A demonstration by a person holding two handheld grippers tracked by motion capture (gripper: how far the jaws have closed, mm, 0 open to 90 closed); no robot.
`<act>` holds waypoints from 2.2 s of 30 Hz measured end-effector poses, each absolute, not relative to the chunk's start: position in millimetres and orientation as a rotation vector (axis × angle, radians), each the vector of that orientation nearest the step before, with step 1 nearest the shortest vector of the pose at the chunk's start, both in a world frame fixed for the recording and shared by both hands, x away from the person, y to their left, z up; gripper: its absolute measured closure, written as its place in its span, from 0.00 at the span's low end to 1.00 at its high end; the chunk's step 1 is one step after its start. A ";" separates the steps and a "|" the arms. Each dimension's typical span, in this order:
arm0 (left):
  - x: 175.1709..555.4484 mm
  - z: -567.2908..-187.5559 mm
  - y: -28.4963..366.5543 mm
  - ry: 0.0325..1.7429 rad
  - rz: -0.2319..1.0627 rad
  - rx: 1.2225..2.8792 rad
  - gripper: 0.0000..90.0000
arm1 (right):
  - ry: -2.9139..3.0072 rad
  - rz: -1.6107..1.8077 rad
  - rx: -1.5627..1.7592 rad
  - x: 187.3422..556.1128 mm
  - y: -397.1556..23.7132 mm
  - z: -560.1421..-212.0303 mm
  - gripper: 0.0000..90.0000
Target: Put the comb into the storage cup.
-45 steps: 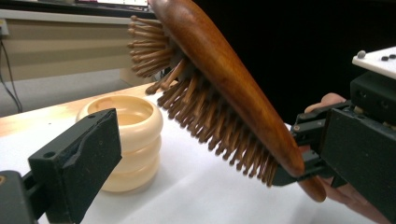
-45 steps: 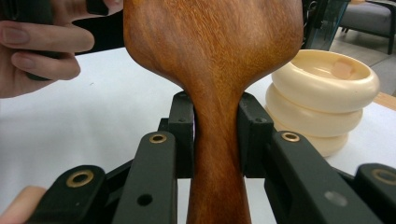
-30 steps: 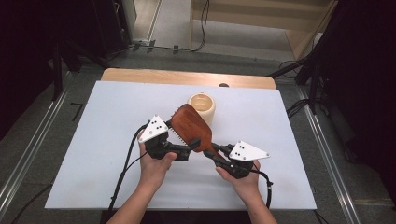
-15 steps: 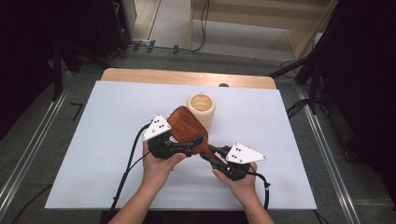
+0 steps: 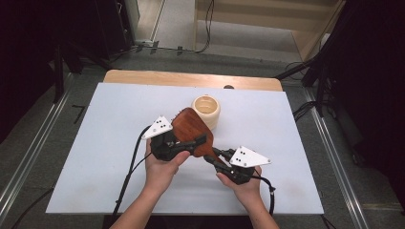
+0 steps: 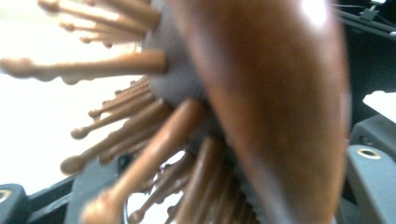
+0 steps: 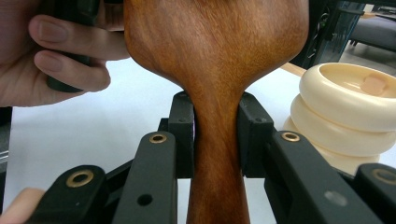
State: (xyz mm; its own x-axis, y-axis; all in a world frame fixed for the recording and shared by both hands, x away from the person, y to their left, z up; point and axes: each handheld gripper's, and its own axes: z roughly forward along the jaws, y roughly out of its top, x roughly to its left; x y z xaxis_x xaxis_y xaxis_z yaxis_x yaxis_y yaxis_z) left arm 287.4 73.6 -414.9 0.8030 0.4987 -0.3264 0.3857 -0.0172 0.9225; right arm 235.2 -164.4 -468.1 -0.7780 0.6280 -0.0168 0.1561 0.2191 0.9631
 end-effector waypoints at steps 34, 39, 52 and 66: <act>300.6 -397.6 87.3 0.674 0.145 1.628 0.63 | 1.992 1.643 0.994 246.0 -214.6 -480.0 0.00; 304.4 -395.1 91.1 0.688 0.150 1.612 0.63 | 1.981 1.604 1.018 244.6 -225.5 -485.5 0.00; 313.2 -387.8 96.9 0.690 0.178 1.605 0.63 | 1.963 1.564 1.036 233.0 -255.4 -494.7 0.00; 323.0 -380.4 105.1 0.697 0.175 1.593 0.63 | 1.918 1.512 1.077 221.1 -286.6 -500.7 0.00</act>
State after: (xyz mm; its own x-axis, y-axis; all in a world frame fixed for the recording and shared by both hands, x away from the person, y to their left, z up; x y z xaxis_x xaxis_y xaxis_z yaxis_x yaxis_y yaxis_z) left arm 323.0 105.1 -380.4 0.8011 0.5262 -0.2852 0.3289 0.0111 0.9443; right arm 221.1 -286.6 -500.7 -0.5831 0.8055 0.1052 0.2903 0.0857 0.9531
